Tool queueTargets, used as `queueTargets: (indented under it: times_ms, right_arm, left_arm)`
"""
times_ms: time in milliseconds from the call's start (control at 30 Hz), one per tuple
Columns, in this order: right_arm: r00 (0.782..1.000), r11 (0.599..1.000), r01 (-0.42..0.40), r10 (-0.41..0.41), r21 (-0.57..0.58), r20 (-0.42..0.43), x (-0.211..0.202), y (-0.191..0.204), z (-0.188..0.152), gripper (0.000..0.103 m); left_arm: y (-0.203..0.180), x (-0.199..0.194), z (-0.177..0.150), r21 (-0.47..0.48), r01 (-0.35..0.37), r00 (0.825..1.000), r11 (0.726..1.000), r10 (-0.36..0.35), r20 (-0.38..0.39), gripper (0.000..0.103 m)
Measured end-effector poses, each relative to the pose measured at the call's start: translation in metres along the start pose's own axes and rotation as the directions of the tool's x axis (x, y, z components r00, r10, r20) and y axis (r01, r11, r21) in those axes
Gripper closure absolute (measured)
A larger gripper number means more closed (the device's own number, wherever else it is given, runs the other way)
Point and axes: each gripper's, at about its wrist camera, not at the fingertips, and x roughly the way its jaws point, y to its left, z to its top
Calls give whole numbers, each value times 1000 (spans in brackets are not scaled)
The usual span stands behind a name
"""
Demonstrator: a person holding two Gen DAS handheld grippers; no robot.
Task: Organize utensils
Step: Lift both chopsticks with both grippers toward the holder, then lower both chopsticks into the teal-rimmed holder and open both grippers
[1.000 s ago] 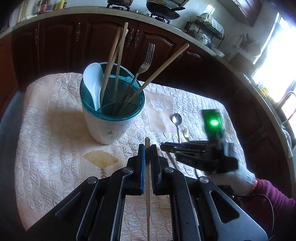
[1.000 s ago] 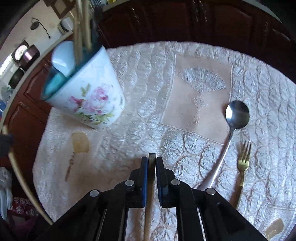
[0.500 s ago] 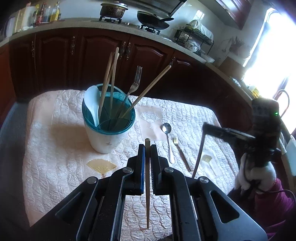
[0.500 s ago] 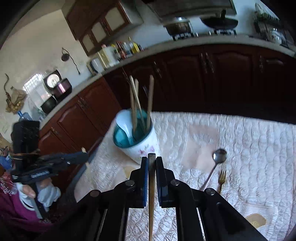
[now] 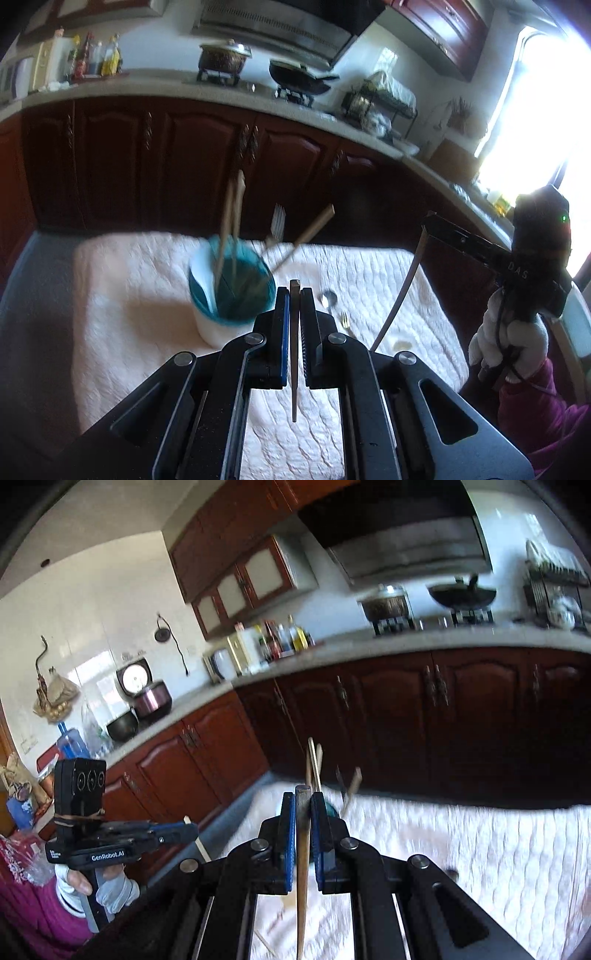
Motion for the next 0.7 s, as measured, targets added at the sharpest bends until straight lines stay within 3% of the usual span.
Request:
queueTargets:
  times_ms: [133, 367, 533, 700]
  right_arm:
    - [996, 999, 18, -16, -29, 82, 16, 15, 32, 96]
    - [991, 996, 55, -46, -65, 126, 63, 27, 67, 96]
    - [984, 990, 113, -99, -87, 148, 100, 25, 74, 96]
    - [984, 990, 119, -107, -80, 141, 130, 14, 71, 96]
  left_arm:
    - [9, -11, 32, -6, -27, 997, 1000, 27, 68, 99]
    - [27, -2, 83, -4, -127, 978, 992, 126, 167, 99]
    - [44, 26, 96, -11, -190, 967, 982, 189, 173, 99]
    - [54, 52, 91, 8, -256, 952, 967, 251, 174, 99]
